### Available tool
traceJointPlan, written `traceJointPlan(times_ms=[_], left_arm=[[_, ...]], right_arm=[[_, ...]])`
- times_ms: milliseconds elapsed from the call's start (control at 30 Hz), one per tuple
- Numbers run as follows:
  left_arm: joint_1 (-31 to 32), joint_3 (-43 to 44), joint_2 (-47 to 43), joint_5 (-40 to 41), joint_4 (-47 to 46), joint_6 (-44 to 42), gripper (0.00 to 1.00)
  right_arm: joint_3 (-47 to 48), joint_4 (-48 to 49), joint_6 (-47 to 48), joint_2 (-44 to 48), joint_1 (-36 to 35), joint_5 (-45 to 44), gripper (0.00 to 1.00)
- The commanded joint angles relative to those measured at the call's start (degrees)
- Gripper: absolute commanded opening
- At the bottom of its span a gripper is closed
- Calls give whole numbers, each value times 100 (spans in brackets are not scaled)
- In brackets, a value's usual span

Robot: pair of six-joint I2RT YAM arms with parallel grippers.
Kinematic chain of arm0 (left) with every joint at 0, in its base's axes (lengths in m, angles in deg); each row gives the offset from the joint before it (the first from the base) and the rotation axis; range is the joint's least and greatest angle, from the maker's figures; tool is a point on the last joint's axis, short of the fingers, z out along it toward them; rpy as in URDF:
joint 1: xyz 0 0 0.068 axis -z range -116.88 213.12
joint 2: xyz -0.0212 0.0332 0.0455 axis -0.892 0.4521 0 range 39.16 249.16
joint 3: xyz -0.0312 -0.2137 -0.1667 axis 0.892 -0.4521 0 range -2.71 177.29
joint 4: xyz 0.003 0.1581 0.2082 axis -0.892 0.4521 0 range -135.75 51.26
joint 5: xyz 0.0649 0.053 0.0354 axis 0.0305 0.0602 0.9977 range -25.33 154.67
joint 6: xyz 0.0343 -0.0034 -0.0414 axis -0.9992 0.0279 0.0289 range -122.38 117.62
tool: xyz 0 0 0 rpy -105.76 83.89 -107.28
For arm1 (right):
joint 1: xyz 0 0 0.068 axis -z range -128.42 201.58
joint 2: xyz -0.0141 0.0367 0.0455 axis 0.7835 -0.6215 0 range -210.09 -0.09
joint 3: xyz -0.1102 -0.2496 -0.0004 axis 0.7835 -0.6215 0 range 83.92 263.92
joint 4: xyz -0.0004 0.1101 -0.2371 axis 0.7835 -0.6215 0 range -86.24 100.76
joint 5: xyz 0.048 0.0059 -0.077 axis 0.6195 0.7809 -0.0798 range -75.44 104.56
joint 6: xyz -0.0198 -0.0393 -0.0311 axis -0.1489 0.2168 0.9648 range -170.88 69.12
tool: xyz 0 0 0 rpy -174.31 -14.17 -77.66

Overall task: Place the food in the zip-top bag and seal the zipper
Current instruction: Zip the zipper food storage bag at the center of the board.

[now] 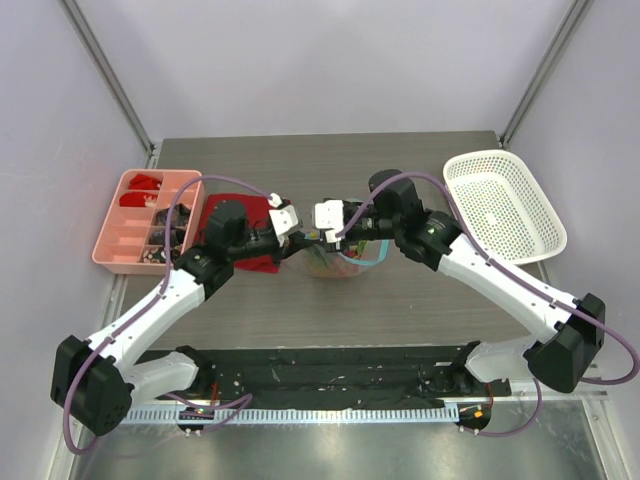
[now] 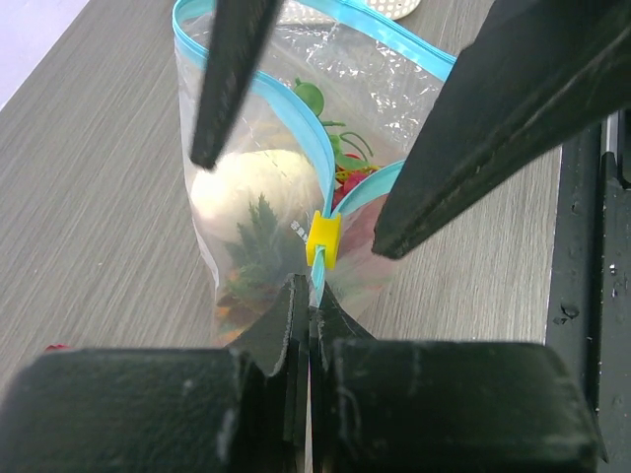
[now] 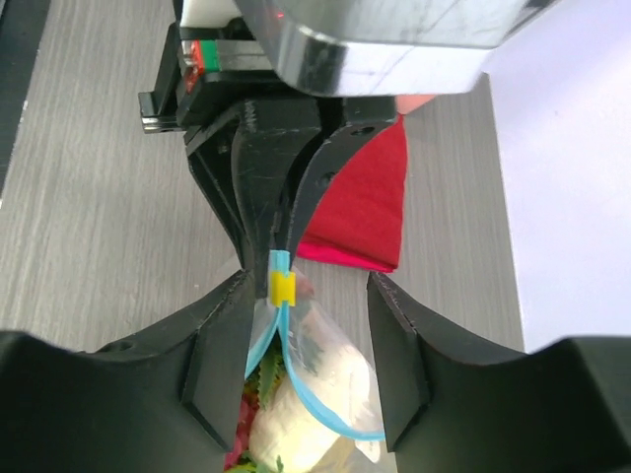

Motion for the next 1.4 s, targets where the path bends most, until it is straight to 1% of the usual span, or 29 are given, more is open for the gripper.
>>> traceJointPlan(times_ms=[0,67,167,200,267,300,400,567,1000,1367], left_arm=[[9,340,-132,-142,-179,-110,0],[0,349,-132,-133,-188,-111,0],[9,357,-132,-124,-188,-119,0],[0,357,-124,-116,-170,-111,0],[0,366,-150,-55,-144,-128,0],[0,357,-185,-11,-153,-128,0],[0,296,-299,165,-153,-84,0],[0,226,-493,253,-135,-31,0],[-53,67,-809,298,-56,-75,0],[-150,6,-950,333,-47,-119,0]], right_arm=[[228,66,-146,-126,-3,207,51],[280,-4,-172,-205,-3,181,48],[316,-39,-172,-267,6,172,40],[324,-39,-172,-302,-2,172,31],[360,-48,-207,-320,6,154,21],[360,-57,-207,-320,-2,145,12],[325,-127,-181,-276,-3,5,1],[193,-329,-84,-162,85,-206,1],[316,-795,39,-197,586,-250,1],[166,-1349,514,-21,946,-373,1]])
